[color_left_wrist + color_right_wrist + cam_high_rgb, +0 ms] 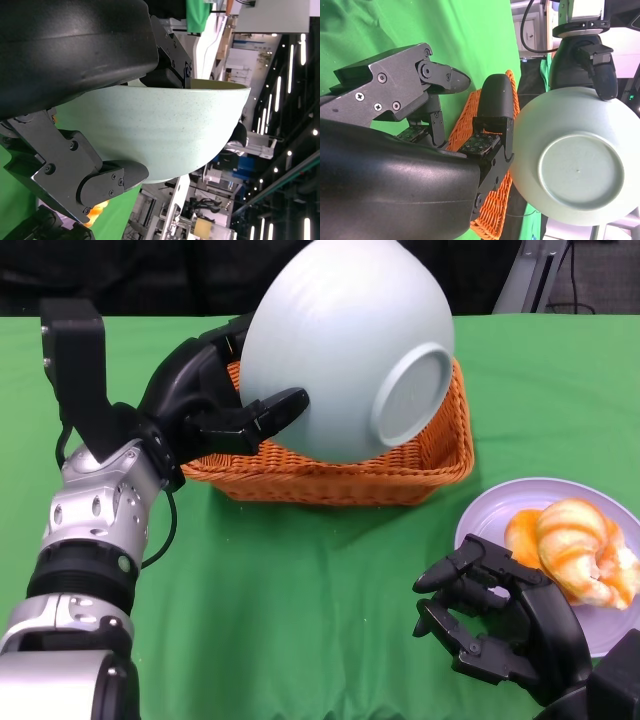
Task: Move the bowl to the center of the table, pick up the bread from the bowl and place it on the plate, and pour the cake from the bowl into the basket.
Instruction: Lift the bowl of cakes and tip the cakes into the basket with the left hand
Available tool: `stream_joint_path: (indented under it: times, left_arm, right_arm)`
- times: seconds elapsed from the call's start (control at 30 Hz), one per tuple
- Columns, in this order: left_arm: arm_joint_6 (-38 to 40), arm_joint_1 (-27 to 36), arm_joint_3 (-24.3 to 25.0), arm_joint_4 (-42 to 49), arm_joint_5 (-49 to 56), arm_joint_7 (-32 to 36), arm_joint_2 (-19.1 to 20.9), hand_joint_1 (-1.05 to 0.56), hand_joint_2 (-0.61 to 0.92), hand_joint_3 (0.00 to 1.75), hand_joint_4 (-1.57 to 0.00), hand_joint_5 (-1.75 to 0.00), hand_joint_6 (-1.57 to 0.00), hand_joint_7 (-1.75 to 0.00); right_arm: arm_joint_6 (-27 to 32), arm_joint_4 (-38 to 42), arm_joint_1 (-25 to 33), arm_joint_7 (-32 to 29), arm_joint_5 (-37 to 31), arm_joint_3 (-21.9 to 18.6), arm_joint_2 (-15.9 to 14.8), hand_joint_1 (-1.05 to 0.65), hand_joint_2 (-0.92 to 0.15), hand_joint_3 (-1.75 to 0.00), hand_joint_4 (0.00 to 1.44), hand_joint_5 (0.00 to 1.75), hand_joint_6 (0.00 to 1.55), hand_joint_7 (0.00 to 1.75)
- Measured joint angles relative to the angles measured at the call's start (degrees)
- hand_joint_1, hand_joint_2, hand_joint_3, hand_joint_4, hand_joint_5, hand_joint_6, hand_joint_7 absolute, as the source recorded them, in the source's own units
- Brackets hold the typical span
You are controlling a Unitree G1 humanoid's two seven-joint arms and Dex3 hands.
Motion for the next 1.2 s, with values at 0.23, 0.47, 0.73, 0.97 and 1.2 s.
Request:
stream_joint_path:
  times: [0.23, 0.47, 0.73, 0.97, 1.2]
  left_arm:
    - [-2.92, -2.88, 0.06, 5.31, 1.02, 0.53, 0.59, -0.08, 0.55, 1.2, -0.67, -1.75, -0.7, -1.58]
    - [-3.74, -4.87, 0.1, 8.31, 2.21, 1.03, 0.57, -0.08, 0.55, 1.23, -0.66, -1.75, -0.68, -1.61]
    - [-3.6, -6.3, 2.11, 11.59, 1.86, 0.97, 0.46, -0.08, 0.52, 1.26, -0.67, -1.75, -0.7, -1.58]
    - [-0.97, -6.57, 5.18, 13.18, -0.21, 0.92, 0.0, -0.09, 0.54, 1.24, -0.66, -1.75, -0.71, -1.56]
    - [3.69, -7.14, 8.8, 14.15, -2.69, 0.96, -0.08, -0.09, 0.57, 1.22, -0.7, -1.7, -0.79, -1.5]
  right_arm:
    - [-0.24, 0.68, -0.01, 0.35, 0.02, -0.02, 0.07, -0.09, -0.74, -0.58, 0.69, 1.43, 0.69, 1.13]
    - [-0.68, 1.44, -0.01, 0.66, 0.04, 0.01, 0.13, -0.08, -0.74, -0.58, 0.66, 1.43, 0.67, 1.13]
    - [-0.79, 1.74, -0.02, 0.21, -0.13, 0.06, 0.28, -0.11, -0.75, -0.56, 0.68, 1.42, 0.68, 1.13]
    - [-1.77, 3.69, -0.54, 0.95, 0.14, 0.01, 0.35, -0.08, -0.76, -0.56, 0.67, 1.44, 0.67, 1.14]
    - [-3.12, 4.88, -0.82, 1.0, 0.03, -0.04, 0.43, -0.07, -0.75, -0.59, 0.67, 1.43, 0.67, 1.14]
